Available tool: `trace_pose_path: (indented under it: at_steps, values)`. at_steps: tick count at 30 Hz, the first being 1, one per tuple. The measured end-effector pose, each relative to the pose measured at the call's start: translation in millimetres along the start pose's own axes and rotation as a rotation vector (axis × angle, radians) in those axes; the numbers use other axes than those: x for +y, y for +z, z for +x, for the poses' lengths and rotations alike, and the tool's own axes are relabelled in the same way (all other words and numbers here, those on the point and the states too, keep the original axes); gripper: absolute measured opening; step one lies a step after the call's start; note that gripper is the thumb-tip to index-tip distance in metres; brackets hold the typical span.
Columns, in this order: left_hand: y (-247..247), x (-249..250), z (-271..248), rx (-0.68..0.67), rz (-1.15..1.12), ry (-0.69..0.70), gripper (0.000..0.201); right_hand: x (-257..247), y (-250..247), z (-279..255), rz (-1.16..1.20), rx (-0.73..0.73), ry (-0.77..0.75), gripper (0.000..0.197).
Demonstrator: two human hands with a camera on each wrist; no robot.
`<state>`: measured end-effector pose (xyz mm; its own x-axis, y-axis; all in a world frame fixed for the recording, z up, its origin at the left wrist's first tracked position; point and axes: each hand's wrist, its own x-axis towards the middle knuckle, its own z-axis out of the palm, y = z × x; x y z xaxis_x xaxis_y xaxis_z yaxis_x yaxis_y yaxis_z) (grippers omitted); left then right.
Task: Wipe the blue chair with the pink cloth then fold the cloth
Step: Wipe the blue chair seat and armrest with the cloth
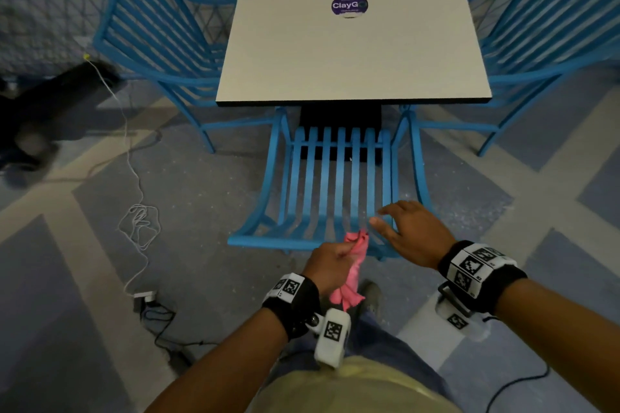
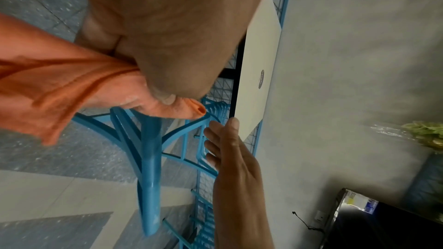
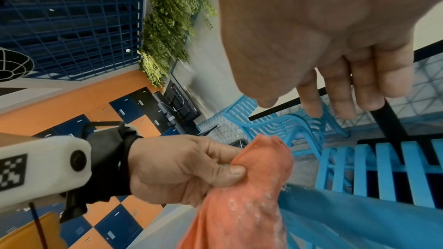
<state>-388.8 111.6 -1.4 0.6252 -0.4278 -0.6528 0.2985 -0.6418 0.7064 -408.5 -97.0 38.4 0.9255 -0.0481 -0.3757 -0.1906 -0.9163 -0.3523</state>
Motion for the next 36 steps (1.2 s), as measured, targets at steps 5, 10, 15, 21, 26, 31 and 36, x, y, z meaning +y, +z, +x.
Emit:
trace_pose_path:
  at_steps: [5, 10, 15, 21, 26, 31, 36]
  values:
    - [-28.6, 23.3, -15.8, -0.090, 0.040, -0.009, 0.030, 22.1, -5.4, -2.0, 0.020, 0.045, 0.062, 0.082]
    - [-89.6, 22.9, -43.9, 0.093, 0.034, -0.002, 0.042, 37.1, -7.8, -6.5, 0.061, 0.084, 0.110, 0.072]
    - [-79.3, 3.2, -28.2, 0.135, 0.215, -0.038, 0.053, 47.1, -2.0, -17.5, 0.095, 0.075, 0.134, 0.074]
    - [-13.7, 10.5, 8.2, 0.116, 0.318, -0.024, 0.055, 61.3, -1.2, -34.2, 0.075, 0.066, 0.156, 0.064]
    - [23.2, 29.2, 18.6, 0.064, 0.294, -0.003, 0.053, 81.1, 7.3, -47.0, 0.043, 0.075, 0.165, 0.078]
    - [65.2, 64.3, 24.0, -0.041, 0.296, 0.040, 0.050, 98.6, 2.3, -59.5, 0.088, 0.147, 0.238, 0.059]
    - [104.4, 92.7, 32.0, -0.165, 0.256, 0.013, 0.041, 119.4, 2.1, -71.5, 0.094, 0.168, 0.285, 0.063]
